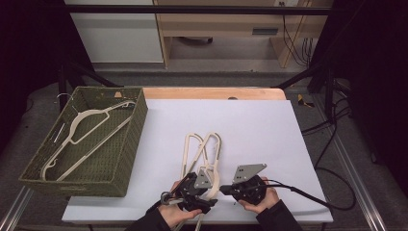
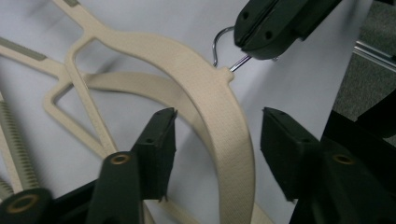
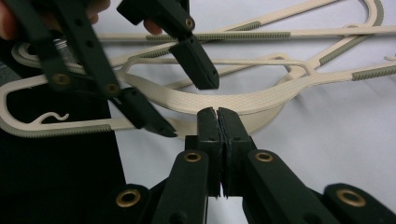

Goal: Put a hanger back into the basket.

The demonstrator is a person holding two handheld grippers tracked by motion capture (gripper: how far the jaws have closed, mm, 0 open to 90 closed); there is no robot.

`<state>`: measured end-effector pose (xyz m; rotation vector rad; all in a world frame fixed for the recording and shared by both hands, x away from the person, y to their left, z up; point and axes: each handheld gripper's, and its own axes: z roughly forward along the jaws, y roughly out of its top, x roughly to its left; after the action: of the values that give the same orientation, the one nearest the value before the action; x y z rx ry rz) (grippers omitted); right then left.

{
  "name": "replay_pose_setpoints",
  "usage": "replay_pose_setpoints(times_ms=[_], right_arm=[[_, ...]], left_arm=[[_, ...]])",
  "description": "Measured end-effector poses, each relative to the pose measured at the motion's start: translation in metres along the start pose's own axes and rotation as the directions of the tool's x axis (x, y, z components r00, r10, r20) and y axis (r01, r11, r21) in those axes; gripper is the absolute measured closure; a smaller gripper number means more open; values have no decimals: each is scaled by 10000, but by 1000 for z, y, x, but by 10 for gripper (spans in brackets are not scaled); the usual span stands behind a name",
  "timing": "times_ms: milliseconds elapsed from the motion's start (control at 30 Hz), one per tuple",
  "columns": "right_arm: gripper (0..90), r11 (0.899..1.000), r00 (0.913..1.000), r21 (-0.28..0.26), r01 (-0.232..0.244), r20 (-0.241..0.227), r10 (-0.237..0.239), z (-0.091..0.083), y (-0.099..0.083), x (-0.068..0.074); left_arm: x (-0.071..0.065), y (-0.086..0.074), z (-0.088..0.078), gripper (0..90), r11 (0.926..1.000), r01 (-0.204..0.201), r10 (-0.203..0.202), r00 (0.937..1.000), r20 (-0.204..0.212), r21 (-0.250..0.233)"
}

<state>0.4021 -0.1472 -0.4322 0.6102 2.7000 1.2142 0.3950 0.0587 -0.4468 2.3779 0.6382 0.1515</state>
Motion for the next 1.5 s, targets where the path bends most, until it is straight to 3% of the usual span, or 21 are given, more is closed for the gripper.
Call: replay_pose_setpoints(times_ms=[200, 433, 467, 567, 633, 667, 733, 800, 833, 867, 900, 933, 967, 1033, 1133, 1267, 1300, 1367, 1433, 1467, 1500], right_arm=[[894, 10000, 10000, 75, -43, 27, 43, 0, 0, 2], [870, 9999, 10000, -139, -4, -80, 3, -1, 0, 1], [807, 9987, 9999, -498, -118, -26, 116, -7, 2, 0], [773, 9961, 9999, -876, -91, 64, 97, -16, 3, -1], [719, 9885, 9992, -1492, -254, 260, 296, -29, 5, -4], [646, 9749, 9958, -2178, -463, 676, 624, -43, 4, -8], [622, 9722, 9942, -2287, -509, 811, 712, -46, 3, -9], [562, 9588, 9835, -2739, -749, 1386, 1164, -57, -3, -16], [474, 9428, 9681, -3151, -1084, 1821, 1721, -64, -11, -22], [440, 9379, 9608, -3260, -1188, 2004, 1914, -66, -14, -25], [440, 9379, 9608, -3260, -1188, 2004, 1914, -66, -14, -25], [379, 9283, 9445, -3434, -1427, 2332, 2314, -70, -21, -30], [379, 9283, 9445, -3434, -1427, 2332, 2314, -70, -21, -30], [342, 9162, 9293, -3634, -1687, 2512, 2707, -71, -26, -33], [281, 9076, 9107, -3716, -1956, 2744, 3086, -73, -33, -38], [241, 9012, 9032, -3781, -2116, 2767, 3282, -73, -37, -40], [217, 8938, 8978, -3882, -2247, 2741, 3447, -73, -39, -41], [207, 8939, 8958, -3864, -2274, 2770, 3476, -73, -39, -42], [186, 8957, 8943, -3844, -2235, 2847, 3453, -73, -40, -42], [184, 8954, 8934, -3830, -2270, 2842, 3480, -73, -40, -42], [182, 8950, 8933, -3823, -2297, 2821, 3498, -72, -40, -42]], left_arm=[[1, 0, 4, 680, 9992, 187, -198, 9993, 316, 361], [-2, 1, -1, 696, 9994, 125, -125, 9999, -12, 330], [-2, 1, -4, 710, 9994, 93, -91, 9999, -77, 320], [-3, 0, -7, 721, 9996, 133, -131, 9999, -86, 247], [-4, 0, -11, 723, 9997, 98, -95, 9998, -161, 233], [-4, 0, -16, 727, 9997, 67, -61, 9997, -244, 232], [-4, 0, -20, 729, 9998, 92, -86, 9993, -355, 157], [-3, 0, -27, 735, 9999, 90, -85, 9990, -449, 124], [-3, 0, -29, 739, 9998, 166, -163, 9987, -479, 67], [-1, 0, -36, 741, 9997, 233, -232, 9979, -612, 18], [-1, 0, -36, 744, 9997, 233, -232, 9979, -612, 18], [2, -1, -42, 747, 9995, 321, -322, 9965, -766, -24], [2, -1, -42, 749, 9995, 321, -322, 9965, -766, -24], [4, -1, -49, 752, 9988, 451, -466, 9943, -963, -176], [11, -2, -62, 766, 9975, 618, -653, 9906, -1201, -330], [18, -4, -73, 782, 9949, 843, -913, 9857, -1417, -547], [22, -5, -77, 794, 9938, 916, -1005, 9826, -1565, -634], [27, -6, -84, 807, 9920, 1046, -1154, 9781, -1733, -704], [33, -8, -90, 826, 9902, 1150, -1293, 9694, -2084, -796], [40, -11, -96, 837, 9860, 1351, -1555, 9563, -2478, -975], [44, -12, -99, 846, 9831, 1484, -1719, 9499, -2609, -1073]])
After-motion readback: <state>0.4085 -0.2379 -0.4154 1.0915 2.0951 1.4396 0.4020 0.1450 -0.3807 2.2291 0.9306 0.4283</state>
